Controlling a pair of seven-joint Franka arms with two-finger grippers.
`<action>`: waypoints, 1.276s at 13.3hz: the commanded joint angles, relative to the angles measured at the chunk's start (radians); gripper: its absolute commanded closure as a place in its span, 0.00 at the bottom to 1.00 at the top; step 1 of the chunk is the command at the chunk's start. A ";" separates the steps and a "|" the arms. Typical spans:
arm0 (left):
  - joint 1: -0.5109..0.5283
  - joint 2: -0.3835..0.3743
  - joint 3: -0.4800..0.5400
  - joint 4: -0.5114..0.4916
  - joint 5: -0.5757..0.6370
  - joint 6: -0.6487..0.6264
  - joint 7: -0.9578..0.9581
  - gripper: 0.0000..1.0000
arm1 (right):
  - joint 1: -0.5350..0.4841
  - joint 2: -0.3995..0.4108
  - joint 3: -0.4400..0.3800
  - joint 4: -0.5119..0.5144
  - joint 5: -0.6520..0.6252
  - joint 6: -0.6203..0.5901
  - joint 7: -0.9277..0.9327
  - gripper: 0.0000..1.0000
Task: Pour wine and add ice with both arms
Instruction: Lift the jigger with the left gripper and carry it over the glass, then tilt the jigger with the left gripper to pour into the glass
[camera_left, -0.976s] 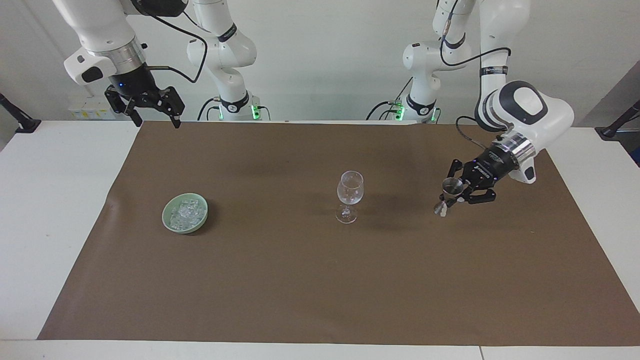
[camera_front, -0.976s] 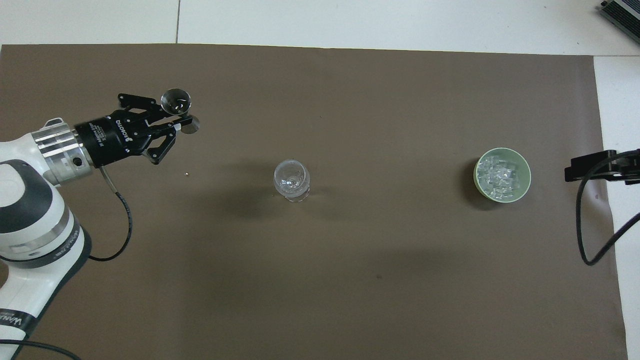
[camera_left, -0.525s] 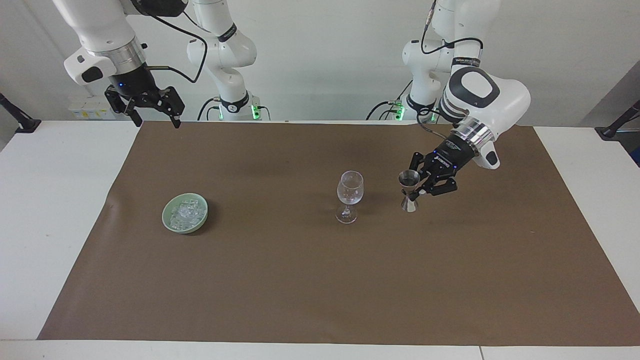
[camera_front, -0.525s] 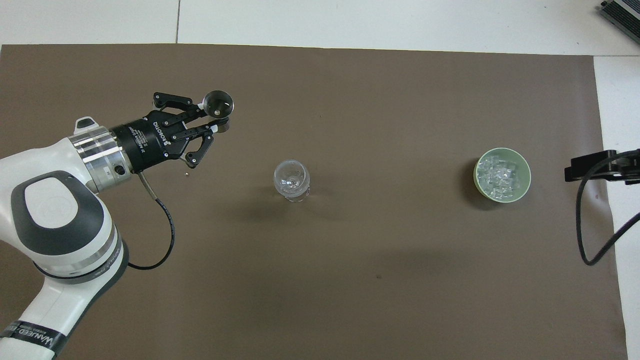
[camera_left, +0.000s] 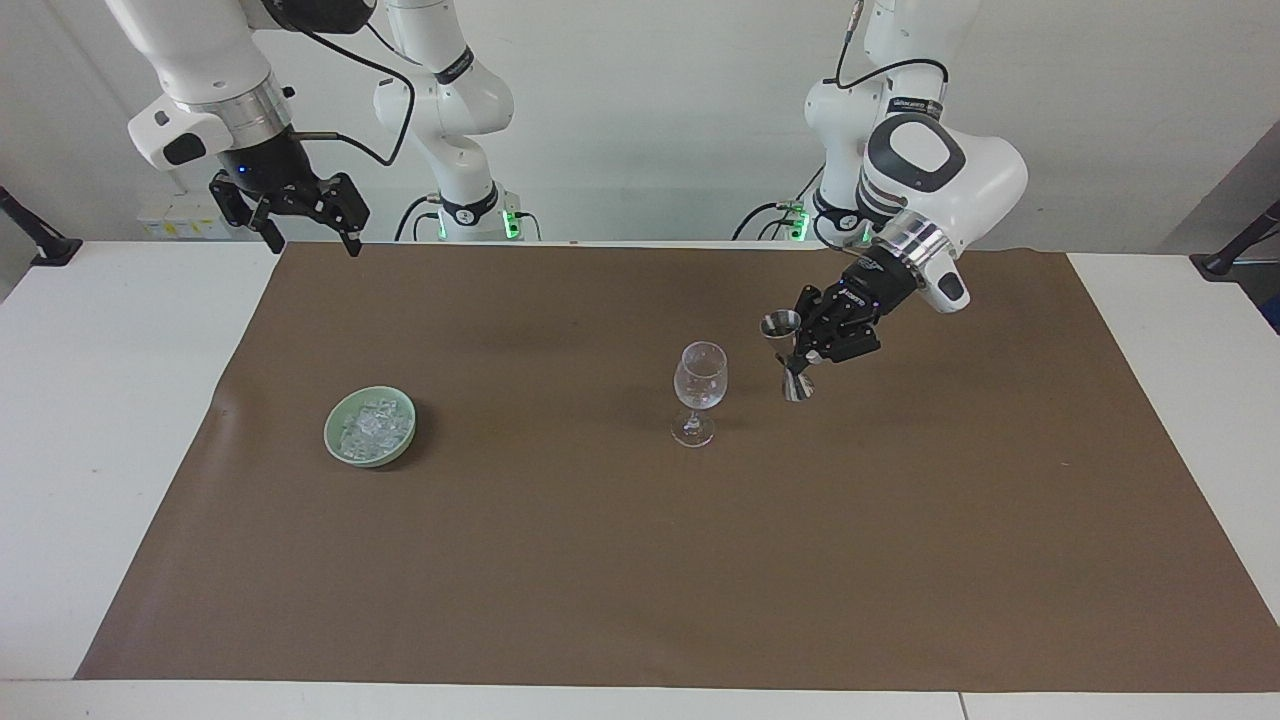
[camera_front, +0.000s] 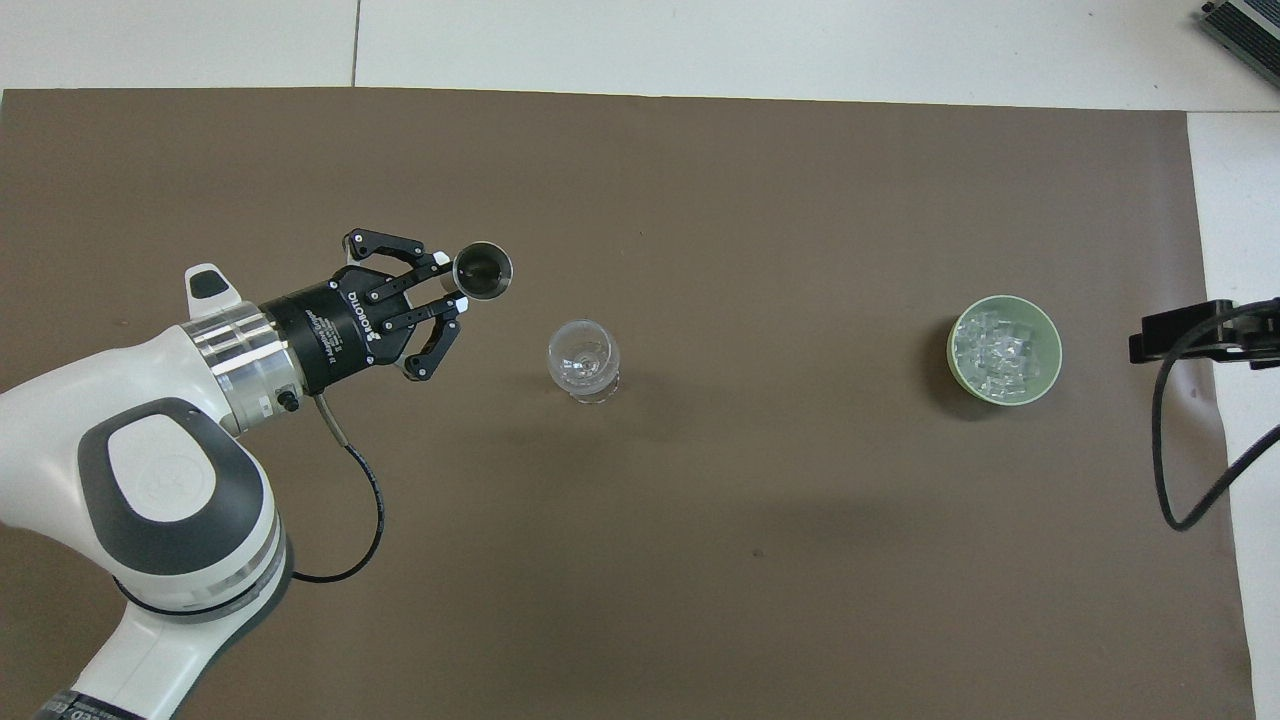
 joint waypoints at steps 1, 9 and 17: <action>-0.098 -0.026 0.012 -0.044 -0.003 0.138 0.054 1.00 | -0.002 -0.019 0.002 -0.023 0.018 0.005 0.015 0.00; -0.232 -0.010 0.009 -0.073 -0.004 0.388 0.259 1.00 | -0.002 -0.019 0.002 -0.023 0.018 0.005 0.015 0.00; -0.319 0.017 0.008 -0.073 -0.004 0.606 0.431 1.00 | -0.002 -0.019 0.002 -0.023 0.018 0.005 0.015 0.00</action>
